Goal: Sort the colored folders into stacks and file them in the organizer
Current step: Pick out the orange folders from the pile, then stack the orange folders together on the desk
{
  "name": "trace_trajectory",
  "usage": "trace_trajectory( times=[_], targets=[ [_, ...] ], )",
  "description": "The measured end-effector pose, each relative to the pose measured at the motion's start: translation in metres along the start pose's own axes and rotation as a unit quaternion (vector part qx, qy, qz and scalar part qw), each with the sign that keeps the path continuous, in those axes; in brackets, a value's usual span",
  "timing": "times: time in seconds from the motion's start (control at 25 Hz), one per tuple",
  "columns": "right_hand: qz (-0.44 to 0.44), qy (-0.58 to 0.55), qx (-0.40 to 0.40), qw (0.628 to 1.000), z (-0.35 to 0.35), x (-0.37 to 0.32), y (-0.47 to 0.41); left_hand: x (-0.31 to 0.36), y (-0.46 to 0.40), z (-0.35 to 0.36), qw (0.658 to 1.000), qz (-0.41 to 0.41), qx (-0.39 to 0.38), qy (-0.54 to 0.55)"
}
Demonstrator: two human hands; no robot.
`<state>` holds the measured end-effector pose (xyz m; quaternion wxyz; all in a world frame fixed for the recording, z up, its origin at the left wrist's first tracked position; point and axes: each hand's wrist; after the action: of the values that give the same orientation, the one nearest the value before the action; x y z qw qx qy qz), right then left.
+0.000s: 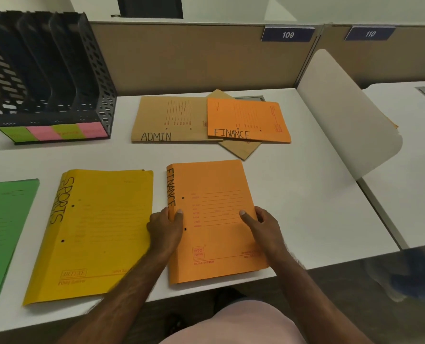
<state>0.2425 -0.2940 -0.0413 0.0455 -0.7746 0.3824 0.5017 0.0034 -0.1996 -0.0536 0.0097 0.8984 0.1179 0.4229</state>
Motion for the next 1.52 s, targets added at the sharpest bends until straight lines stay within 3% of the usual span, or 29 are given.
trace_trajectory(
  times=[0.28, 0.6, 0.8, 0.96, 1.16, 1.32, 1.52],
  targets=[
    [-0.006, 0.029, 0.043, 0.999, -0.006, 0.003, -0.030, 0.026, -0.020, 0.018, 0.998, 0.022, 0.051, 0.012],
    [-0.047, 0.006, 0.098, 0.994, -0.037, -0.036, -0.164, 0.119, -0.108, 0.084, 0.997, 0.069, -0.009, 0.042],
    [-0.039, -0.005, 0.161, 0.986, -0.060, -0.063, -0.271, 0.176, -0.171, 0.137, 0.997, 0.050, -0.053, 0.025],
    [0.008, -0.005, 0.155, 0.988, -0.065, -0.076, -0.330, 0.193, -0.206, 0.162, 0.998, 0.014, -0.054, 0.011],
    [0.017, -0.029, 0.139, 0.990, -0.062, -0.077, -0.351, 0.189, -0.213, 0.166, 0.994, -0.007, -0.051, 0.092],
    [0.076, -0.119, 0.162, 0.977, -0.067, -0.080, -0.351, 0.188, -0.217, 0.160, 0.988, -0.039, -0.036, 0.144],
    [0.133, -0.228, 0.124, 0.956, -0.073, -0.070, -0.326, 0.187, -0.211, 0.144, 0.976, -0.090, 0.005, 0.199]
  ],
)
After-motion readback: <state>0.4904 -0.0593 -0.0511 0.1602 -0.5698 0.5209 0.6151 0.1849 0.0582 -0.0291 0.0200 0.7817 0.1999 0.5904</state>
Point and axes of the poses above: each hand's wrist, its own y-axis away from the middle knuckle, its own z-axis out of the palm, x = y × z, and after that the axes turned 10 degrees about x, right-handed
